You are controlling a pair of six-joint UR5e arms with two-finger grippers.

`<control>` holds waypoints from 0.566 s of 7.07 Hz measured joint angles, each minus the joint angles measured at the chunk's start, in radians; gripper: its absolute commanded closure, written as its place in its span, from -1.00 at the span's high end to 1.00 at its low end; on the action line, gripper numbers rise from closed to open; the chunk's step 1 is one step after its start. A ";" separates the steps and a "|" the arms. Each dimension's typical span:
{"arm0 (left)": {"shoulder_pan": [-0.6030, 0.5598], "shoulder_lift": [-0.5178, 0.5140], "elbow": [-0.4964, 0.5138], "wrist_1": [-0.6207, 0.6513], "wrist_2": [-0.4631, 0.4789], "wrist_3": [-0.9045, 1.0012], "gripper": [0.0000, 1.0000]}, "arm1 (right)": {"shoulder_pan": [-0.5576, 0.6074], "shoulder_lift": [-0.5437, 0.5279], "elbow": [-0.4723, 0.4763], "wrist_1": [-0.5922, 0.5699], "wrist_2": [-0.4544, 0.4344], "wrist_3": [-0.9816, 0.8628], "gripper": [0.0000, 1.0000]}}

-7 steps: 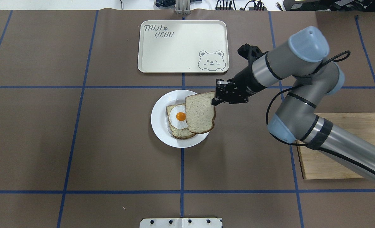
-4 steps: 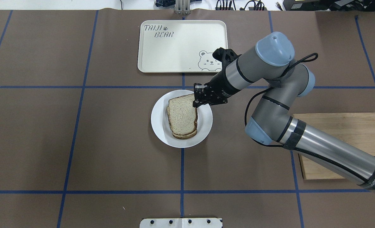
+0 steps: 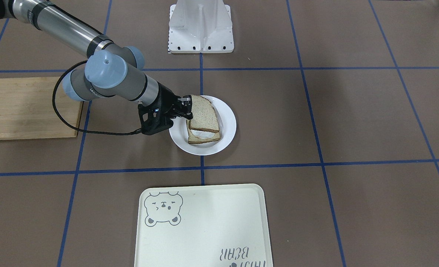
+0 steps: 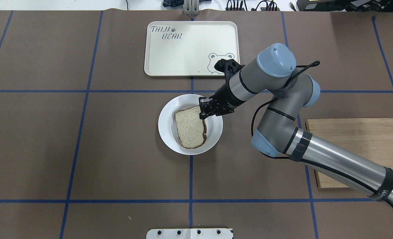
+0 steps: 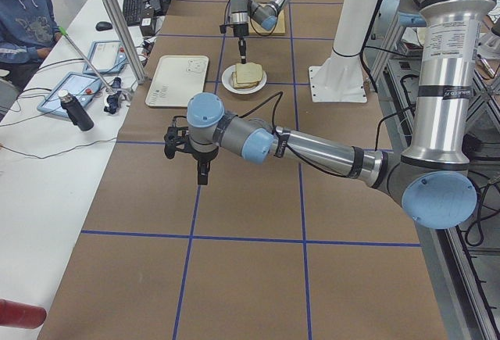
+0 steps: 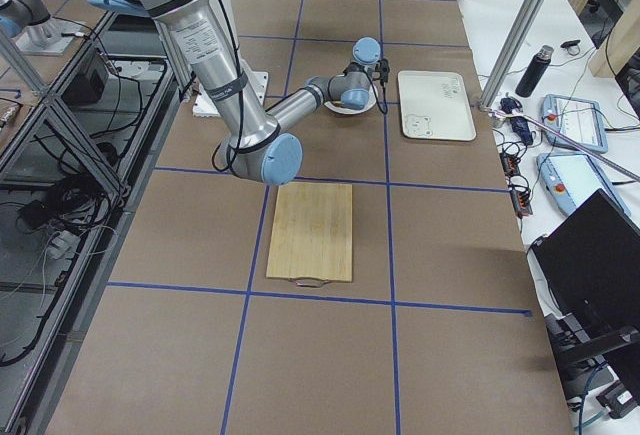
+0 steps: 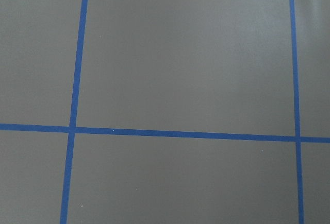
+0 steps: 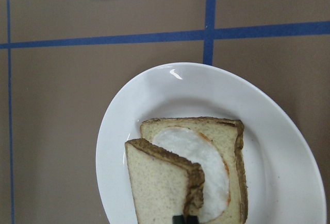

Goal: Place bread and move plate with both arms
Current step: 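Lower the bread slice onto the egg toast with the right gripper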

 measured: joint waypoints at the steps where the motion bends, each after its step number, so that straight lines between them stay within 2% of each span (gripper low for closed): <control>1: 0.000 0.000 0.000 0.000 0.000 0.000 0.98 | -0.005 0.002 -0.006 0.001 -0.007 -0.002 -1.00; 4: 0.000 -0.008 0.000 -0.001 -0.001 -0.008 0.98 | -0.006 0.014 -0.011 0.001 -0.034 -0.003 -0.97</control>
